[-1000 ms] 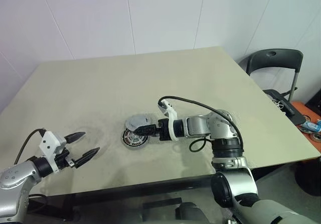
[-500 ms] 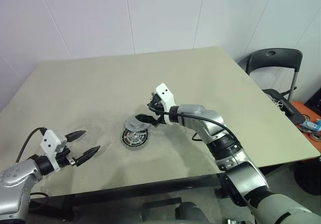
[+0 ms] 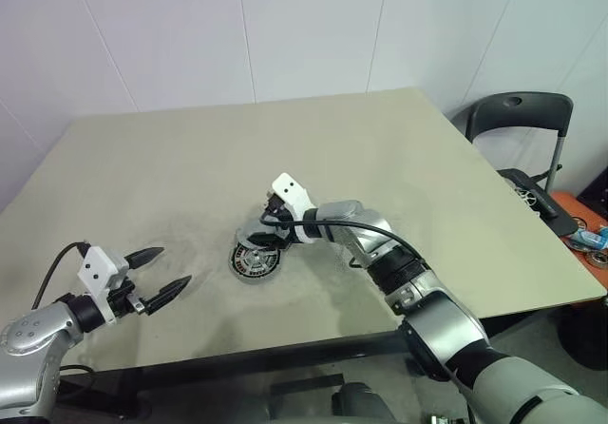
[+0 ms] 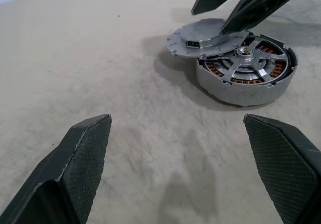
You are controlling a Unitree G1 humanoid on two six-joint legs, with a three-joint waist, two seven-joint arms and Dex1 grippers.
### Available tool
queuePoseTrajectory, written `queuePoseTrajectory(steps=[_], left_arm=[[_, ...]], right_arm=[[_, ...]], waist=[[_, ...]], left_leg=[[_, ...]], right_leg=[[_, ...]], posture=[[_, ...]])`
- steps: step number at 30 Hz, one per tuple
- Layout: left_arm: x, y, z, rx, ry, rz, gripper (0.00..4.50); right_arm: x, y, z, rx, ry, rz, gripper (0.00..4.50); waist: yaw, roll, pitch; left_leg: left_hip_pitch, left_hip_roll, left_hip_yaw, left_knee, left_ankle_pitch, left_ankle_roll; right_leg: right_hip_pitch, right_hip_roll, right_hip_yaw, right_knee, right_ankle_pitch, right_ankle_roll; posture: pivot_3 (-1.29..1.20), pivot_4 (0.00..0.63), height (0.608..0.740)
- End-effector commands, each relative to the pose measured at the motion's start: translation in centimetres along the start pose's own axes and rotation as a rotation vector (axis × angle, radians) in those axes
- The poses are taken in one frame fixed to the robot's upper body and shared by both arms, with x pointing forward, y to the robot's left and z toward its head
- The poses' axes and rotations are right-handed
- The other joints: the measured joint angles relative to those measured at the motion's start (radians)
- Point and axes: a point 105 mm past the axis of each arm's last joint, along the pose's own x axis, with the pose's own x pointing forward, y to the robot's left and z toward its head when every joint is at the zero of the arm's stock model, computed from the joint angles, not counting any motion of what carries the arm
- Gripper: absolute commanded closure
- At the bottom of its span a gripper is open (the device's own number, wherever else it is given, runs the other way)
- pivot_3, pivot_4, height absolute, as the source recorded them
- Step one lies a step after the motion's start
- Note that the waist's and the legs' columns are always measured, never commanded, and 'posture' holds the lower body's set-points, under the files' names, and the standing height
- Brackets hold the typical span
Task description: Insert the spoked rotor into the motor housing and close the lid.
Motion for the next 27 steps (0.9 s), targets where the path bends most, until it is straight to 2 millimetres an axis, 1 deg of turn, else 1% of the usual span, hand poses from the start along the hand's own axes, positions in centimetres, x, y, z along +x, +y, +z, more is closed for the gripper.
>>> queuePoseTrajectory(steps=[1,6,15,18,20,21,27], left_arm=[[0.1,0.2,1.0,0.041,-0.027,0.004,0.0],[0.0,0.5,0.9,0.046,-0.023,0.009,0.0],[0.0,0.6,0.7,0.052,-0.025,0.018,0.0],[0.0,0.6,0.8,0.054,-0.026,0.021,0.0],[0.1,0.6,0.9,0.055,-0.028,0.022,0.0],[0.1,0.6,0.9,0.056,-0.029,0.023,0.0],[0.3,0.5,1.3,0.057,-0.037,0.02,0.0]], right_arm=[[0.1,-0.1,1.9,-0.024,-0.045,-0.005,0.03],[0.4,0.0,1.3,0.042,-0.018,0.014,0.03],[0.7,0.2,0.7,0.076,0.006,0.03,0.03],[0.7,0.4,1.1,0.083,-0.015,0.046,0.59],[0.6,0.5,1.5,0.063,-0.032,0.053,1.23],[0.6,0.4,1.5,0.058,-0.035,0.052,1.34],[0.2,0.6,2.5,0.036,-0.088,0.077,1.34]], waist=[[0.0,0.0,0.0],[0.001,0.0,0.0],[0.0,0.0,0.0],[0.0,0.0,0.0],[0.0,0.0,0.0],[0.0,0.0,0.0],[0.0,0.0,0.0]], left_leg=[[0.0,0.0,0.0,0.0,0.0,0.0],[0.0,0.0,0.0,0.0,0.0,0.0],[0.0,0.0,0.0,0.0,0.0,0.0],[0.0,0.0,0.0,0.0,0.0,0.0],[0.0,0.0,0.0,0.0,0.0,0.0],[0.0,0.0,0.0,0.0,0.0,0.0],[0.0,0.0,0.0,0.0,0.0,0.0]], right_leg=[[0.0,0.0,0.0,0.0,0.0,0.0],[0.0,0.0,0.0,0.0,0.0,0.0],[0.0,0.0,0.0,0.001,0.0,0.0],[0.0,0.0,0.0,0.001,0.0,0.0],[0.0,0.0,0.0,0.001,0.0,0.0],[0.0,0.0,0.0,0.001,0.0,0.0],[0.0,0.0,0.0,0.001,0.0,0.0]], posture=[[0.0,0.0,0.74],[0.0,0.0,0.74],[0.0,0.0,0.74],[0.0,0.0,0.74],[0.0,0.0,0.74],[0.0,0.0,0.74],[0.0,0.0,0.74]])
